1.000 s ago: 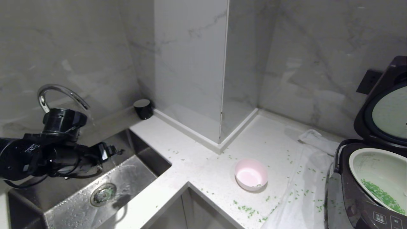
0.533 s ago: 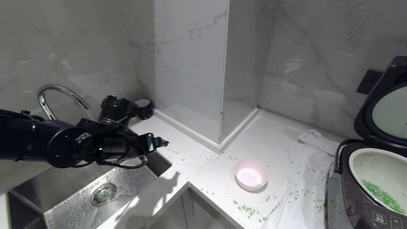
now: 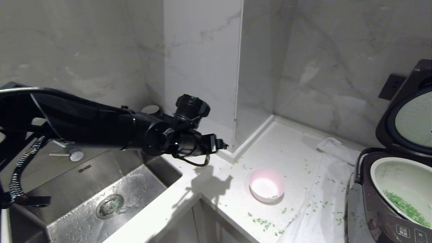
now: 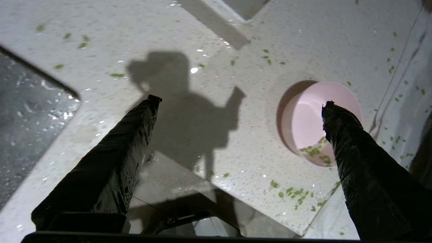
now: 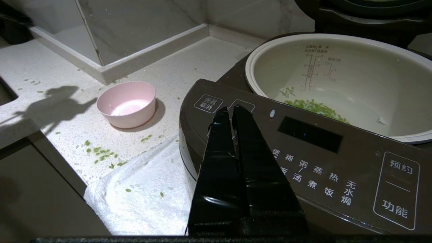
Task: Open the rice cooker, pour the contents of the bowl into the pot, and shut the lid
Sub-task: Pick up the bowl on the table
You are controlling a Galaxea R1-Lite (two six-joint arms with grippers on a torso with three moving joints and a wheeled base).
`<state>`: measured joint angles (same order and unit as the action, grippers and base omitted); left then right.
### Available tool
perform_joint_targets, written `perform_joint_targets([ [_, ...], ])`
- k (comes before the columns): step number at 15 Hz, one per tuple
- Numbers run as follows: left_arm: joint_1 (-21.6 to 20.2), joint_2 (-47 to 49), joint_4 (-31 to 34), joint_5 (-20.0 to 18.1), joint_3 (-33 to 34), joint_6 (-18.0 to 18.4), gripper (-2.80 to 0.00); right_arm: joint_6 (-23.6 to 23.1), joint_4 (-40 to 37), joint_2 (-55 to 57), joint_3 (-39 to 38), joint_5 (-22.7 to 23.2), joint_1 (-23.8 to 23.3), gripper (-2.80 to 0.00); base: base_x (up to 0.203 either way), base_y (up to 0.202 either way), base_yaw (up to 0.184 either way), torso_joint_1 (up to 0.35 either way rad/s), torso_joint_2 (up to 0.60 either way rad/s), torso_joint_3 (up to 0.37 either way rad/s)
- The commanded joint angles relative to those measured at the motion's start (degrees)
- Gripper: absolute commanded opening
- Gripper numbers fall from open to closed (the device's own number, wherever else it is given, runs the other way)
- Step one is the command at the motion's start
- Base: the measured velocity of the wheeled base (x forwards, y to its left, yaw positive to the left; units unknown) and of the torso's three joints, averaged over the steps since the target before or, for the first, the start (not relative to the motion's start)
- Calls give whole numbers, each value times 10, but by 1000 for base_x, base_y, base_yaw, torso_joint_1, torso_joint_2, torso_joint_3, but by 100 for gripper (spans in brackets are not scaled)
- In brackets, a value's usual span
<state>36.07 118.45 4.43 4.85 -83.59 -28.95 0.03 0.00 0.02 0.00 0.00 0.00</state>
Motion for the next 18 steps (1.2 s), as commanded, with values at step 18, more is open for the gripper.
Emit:
perform_joint_targets([
  [18, 144, 290, 90, 76, -239, 42, 0, 1, 0, 0, -1, 0, 0, -280, 0, 0, 0, 0, 0, 0],
])
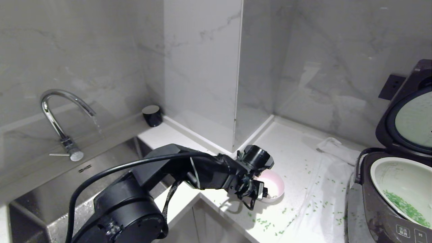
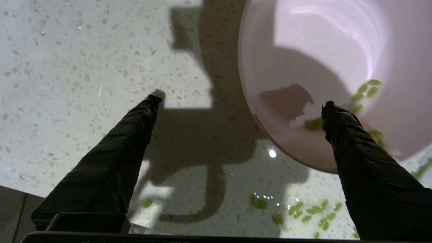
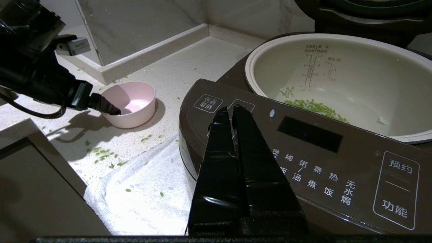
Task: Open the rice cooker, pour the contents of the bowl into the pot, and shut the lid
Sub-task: Pick up the bowl on the table
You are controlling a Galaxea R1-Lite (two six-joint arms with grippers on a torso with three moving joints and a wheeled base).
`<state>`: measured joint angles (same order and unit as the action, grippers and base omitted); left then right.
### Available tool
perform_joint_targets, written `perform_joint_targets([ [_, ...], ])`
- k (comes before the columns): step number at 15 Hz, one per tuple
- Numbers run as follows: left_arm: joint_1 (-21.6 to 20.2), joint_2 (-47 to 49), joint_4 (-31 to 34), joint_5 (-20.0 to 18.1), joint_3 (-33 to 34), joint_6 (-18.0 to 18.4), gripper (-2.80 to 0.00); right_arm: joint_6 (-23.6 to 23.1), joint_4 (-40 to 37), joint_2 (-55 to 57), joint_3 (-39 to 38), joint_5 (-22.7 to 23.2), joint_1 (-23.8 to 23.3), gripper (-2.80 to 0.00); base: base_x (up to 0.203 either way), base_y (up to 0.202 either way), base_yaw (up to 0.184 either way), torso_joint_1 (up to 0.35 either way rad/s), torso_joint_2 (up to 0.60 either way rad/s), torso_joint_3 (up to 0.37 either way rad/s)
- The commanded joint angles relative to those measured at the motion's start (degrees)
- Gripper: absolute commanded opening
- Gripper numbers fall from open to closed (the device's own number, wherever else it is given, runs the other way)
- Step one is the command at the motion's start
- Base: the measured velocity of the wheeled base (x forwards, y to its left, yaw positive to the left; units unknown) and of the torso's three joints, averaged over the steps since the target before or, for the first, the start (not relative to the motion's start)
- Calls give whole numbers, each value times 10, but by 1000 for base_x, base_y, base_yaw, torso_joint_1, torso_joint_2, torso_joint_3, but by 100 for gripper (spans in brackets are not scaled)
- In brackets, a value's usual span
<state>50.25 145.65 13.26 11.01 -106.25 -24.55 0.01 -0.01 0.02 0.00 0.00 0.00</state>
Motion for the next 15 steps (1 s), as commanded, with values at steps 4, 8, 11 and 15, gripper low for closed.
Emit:
perform_joint_targets([
  [4, 1, 18, 49, 25, -34, -1, 0, 0, 1, 0, -1, 0, 0, -280, 0, 0, 0, 0, 0, 0],
  [8, -9, 12, 84, 58, -26, -6, 0, 0, 1, 0, -1, 0, 0, -280, 0, 0, 0, 0, 0, 0],
  [11, -16, -1, 84, 58, -22, -19, 0, 0, 0, 0, -1, 0, 0, -280, 0, 0, 0, 0, 0, 0],
  [15, -16, -1, 85, 58, -24, -29, -280, 0, 0, 0, -1, 0, 0, -280, 0, 0, 0, 0, 0, 0],
])
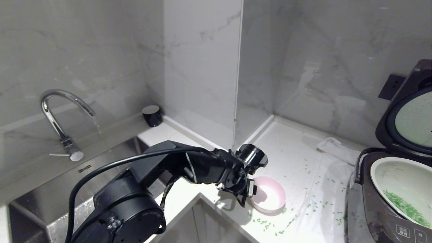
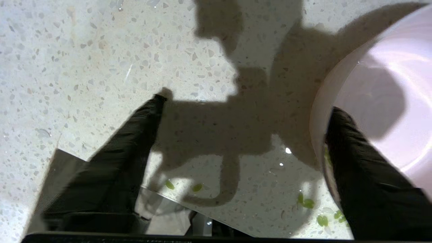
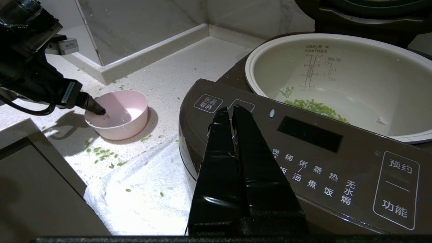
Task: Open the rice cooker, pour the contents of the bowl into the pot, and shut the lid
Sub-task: Pick up the bowl on the table
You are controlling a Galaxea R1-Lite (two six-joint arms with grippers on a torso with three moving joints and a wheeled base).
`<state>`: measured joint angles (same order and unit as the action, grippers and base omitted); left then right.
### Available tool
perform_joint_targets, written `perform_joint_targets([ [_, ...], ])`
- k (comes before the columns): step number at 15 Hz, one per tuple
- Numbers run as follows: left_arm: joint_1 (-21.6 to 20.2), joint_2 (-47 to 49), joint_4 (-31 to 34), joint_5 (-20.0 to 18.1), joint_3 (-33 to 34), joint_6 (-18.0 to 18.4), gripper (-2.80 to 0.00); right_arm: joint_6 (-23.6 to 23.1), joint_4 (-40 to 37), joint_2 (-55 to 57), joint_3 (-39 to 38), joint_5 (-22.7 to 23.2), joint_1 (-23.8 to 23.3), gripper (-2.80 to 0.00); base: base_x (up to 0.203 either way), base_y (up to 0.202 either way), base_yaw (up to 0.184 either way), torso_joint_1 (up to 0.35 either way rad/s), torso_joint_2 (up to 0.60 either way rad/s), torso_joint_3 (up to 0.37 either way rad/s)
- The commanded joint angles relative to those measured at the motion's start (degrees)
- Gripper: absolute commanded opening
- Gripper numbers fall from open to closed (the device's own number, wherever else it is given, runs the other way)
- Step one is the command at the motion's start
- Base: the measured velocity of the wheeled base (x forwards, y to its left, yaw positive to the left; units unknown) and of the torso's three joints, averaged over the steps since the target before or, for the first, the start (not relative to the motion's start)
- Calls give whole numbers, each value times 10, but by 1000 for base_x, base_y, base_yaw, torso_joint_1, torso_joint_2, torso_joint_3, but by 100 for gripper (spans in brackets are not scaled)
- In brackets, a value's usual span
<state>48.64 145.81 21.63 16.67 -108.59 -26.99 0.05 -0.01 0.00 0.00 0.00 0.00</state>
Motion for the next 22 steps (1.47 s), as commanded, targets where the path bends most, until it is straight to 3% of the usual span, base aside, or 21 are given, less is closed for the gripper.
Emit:
perform_joint_targets([
  [1, 1, -3, 1, 1, 0, -7, -280, 0, 0, 0, -1, 0, 0, -280, 0, 0, 0, 0, 0, 0],
  [13, 24, 4, 2, -6, 0, -4, -280, 0, 0, 0, -1, 0, 0, -280, 0, 0, 0, 0, 0, 0],
  [16, 8, -31, 12, -14, 14, -6, -280, 0, 0, 0, -1, 0, 0, -280, 0, 0, 0, 0, 0, 0],
  [19, -24, -86, 18, -66, 59, -20, -280, 0, 0, 0, -1, 0, 0, -280, 0, 0, 0, 0, 0, 0],
  [22, -46, -108, 18, -73, 94, -29, -280, 0, 1, 0, -1, 0, 0, -280, 0, 0, 0, 0, 0, 0],
])
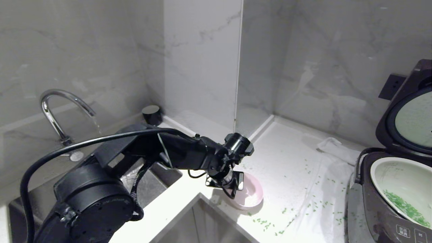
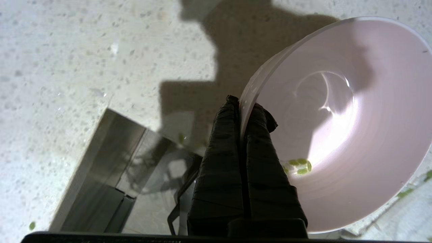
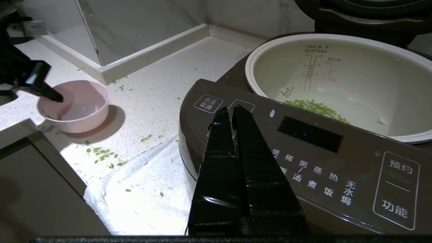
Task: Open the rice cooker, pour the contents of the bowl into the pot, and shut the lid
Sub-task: Pick up the bowl on the table
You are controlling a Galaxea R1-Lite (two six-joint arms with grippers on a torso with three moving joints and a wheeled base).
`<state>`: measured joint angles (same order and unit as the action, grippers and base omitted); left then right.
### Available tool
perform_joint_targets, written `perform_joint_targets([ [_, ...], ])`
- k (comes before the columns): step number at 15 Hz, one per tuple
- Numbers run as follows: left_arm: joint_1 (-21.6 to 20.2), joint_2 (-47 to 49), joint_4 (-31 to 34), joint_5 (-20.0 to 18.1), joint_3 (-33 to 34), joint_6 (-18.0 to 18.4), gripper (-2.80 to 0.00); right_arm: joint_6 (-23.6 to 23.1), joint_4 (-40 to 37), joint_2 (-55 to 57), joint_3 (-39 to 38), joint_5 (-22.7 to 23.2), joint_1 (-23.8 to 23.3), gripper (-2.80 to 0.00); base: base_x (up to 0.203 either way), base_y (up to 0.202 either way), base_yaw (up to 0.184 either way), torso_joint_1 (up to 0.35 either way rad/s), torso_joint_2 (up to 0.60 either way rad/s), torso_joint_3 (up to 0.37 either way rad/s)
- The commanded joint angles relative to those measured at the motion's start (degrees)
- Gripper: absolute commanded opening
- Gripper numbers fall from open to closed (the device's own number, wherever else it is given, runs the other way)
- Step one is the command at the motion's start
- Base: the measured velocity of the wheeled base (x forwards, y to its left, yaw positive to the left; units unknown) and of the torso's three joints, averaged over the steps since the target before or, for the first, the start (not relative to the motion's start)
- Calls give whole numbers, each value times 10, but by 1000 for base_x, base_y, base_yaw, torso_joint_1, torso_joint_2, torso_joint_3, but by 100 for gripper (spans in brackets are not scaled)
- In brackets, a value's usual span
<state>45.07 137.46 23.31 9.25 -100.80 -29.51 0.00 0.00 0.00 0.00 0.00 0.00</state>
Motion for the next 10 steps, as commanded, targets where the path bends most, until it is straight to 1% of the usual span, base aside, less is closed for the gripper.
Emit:
perform_joint_targets([
  [1, -18, -28, 1, 1, 22, -6, -280, 0, 0, 0, -1, 0, 0, -280, 0, 0, 0, 0, 0, 0],
  [3, -32, -22, 1, 4, 25, -11, -280, 1, 0, 0, -1, 0, 0, -280, 0, 0, 0, 0, 0, 0],
  [5, -55, -15, 0, 6, 29, -21, -280, 0, 1, 0, -1, 0, 0, -280, 0, 0, 0, 0, 0, 0],
  [10, -129, -31, -4, 1, 71, -24, -280, 0, 0, 0, -1, 0, 0, -280, 0, 0, 0, 0, 0, 0],
])
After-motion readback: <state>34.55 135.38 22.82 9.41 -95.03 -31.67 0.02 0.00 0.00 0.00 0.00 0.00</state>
